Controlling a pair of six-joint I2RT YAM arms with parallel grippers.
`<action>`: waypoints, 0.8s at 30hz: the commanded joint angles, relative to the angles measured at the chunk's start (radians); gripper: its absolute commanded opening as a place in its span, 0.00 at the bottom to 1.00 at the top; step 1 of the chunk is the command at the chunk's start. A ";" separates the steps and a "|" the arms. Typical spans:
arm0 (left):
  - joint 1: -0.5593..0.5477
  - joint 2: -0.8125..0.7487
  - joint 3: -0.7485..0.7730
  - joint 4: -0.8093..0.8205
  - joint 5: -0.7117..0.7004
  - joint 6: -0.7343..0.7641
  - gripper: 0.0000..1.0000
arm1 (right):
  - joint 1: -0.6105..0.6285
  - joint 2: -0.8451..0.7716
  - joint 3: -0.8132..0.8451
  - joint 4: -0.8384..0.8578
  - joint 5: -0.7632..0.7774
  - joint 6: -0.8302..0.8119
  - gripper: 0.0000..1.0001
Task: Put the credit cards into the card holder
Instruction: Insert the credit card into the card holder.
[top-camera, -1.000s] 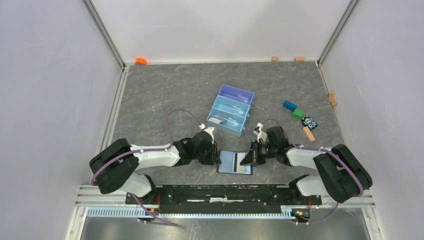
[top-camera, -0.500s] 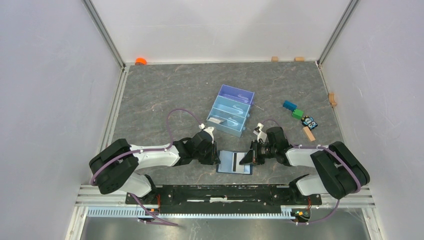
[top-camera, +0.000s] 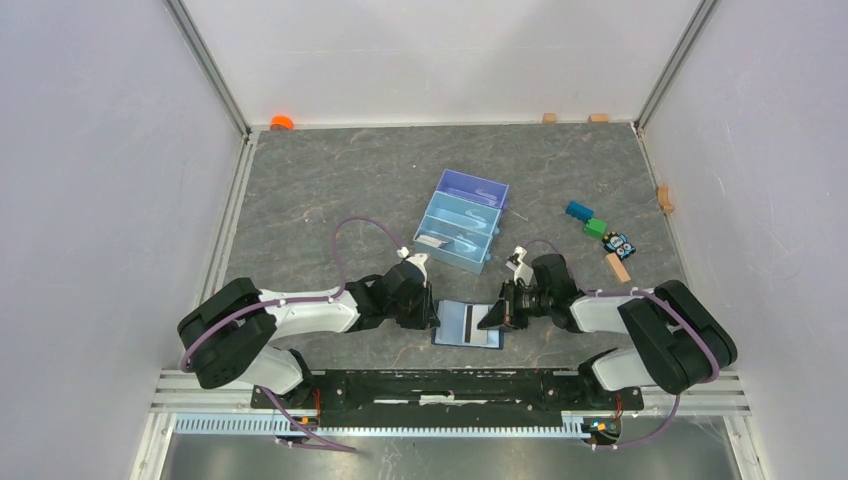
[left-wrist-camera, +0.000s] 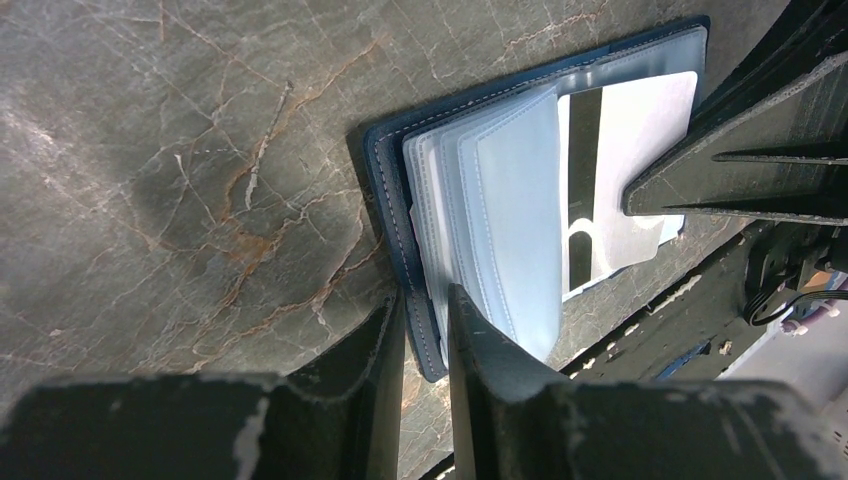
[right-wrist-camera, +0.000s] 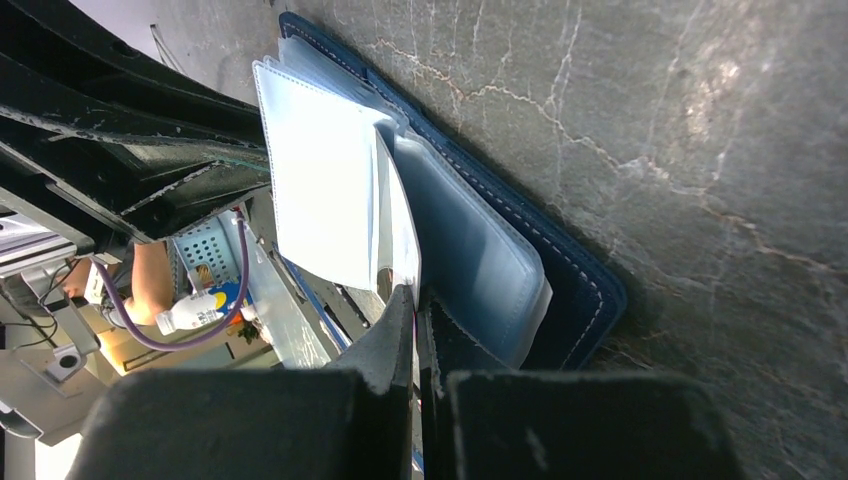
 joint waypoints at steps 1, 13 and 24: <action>-0.013 0.032 -0.003 -0.035 -0.016 0.037 0.26 | 0.034 0.029 0.008 0.071 0.089 0.014 0.00; -0.012 0.047 0.005 -0.037 -0.013 0.035 0.26 | 0.064 0.045 0.018 0.097 0.073 0.017 0.00; -0.012 0.031 0.017 -0.103 -0.065 0.031 0.25 | 0.064 -0.035 0.007 0.074 0.083 0.044 0.00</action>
